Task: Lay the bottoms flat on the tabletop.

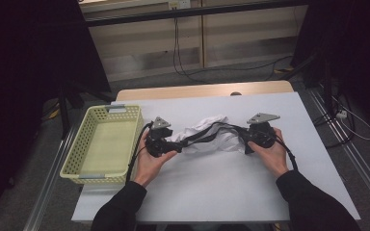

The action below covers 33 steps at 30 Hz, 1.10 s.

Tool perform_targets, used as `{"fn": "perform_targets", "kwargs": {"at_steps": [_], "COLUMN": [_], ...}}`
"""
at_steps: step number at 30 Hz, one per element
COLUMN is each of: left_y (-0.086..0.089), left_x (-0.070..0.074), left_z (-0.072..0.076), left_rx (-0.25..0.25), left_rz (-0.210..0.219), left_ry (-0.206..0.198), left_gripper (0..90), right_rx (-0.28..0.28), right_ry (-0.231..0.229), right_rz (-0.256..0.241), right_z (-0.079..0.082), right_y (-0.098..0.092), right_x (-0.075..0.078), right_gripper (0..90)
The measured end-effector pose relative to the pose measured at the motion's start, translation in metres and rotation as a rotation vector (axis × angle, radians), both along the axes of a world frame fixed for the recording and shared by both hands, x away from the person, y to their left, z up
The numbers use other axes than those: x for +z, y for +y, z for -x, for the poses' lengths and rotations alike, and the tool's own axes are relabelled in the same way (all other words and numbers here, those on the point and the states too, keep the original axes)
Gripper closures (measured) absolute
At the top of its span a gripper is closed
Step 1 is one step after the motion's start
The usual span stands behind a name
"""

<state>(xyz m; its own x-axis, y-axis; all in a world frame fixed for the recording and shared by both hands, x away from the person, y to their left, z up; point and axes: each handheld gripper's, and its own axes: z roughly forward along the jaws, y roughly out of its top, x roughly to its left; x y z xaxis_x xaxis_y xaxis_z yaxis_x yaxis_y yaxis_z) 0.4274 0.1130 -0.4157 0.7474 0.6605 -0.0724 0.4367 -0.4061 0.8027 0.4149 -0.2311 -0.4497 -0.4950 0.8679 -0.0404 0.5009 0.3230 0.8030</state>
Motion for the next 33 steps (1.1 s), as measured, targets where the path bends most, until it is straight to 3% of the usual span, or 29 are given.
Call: {"fn": "perform_targets", "kwargs": {"at_steps": [3,4,6,7,14,19,25,30,33], "left_y": [-0.004,-0.006,-0.012,-0.014,-0.012,-0.018,-0.026,-0.035,-0.036], "left_x": [0.005,0.006,0.004,0.002,-0.023,-0.037,-0.046,-0.049,-0.052], "left_z": [0.016,0.023,0.033,0.033,-0.007,-0.017,-0.025,-0.029,-0.03], "left_rx": [-0.067,-0.09,-0.097,-0.077,-0.011,-0.001,-0.007,-0.022,-0.047], "left_rz": [-0.001,-0.014,-0.069,-0.086,-0.097,-0.123,-0.145,-0.146,-0.105], "left_ry": [-0.001,-0.022,-0.069,-0.08,-0.024,-0.027,-0.017,-0.015,0.013], "left_gripper": [18.1,17.4,17.5,18.0,16.6,15.1,17.5,22.1,31.4], "right_rx": [-0.007,-0.016,-0.022,-0.019,0.02,0.064,0.064,0.05,0.03], "right_ry": [0.007,0.013,0.018,0.016,0.021,0.037,0.057,0.06,0.058], "right_rz": [0.002,0.007,-0.002,-0.005,-0.05,-0.09,-0.062,-0.037,-0.031], "right_z": [-0.001,-0.002,-0.003,-0.004,-0.002,0.001,0.012,0.025,0.03], "right_y": [-0.001,-0.002,-0.004,-0.005,-0.005,-0.004,-0.01,-0.021,-0.029], "right_x": [-0.001,-0.002,-0.004,-0.004,-0.002,0.0,0.002,-0.004,-0.007], "right_gripper": [80.5,80.5,80.3,80.0,73.0,52.8,31.7,31.3,32.4]}}
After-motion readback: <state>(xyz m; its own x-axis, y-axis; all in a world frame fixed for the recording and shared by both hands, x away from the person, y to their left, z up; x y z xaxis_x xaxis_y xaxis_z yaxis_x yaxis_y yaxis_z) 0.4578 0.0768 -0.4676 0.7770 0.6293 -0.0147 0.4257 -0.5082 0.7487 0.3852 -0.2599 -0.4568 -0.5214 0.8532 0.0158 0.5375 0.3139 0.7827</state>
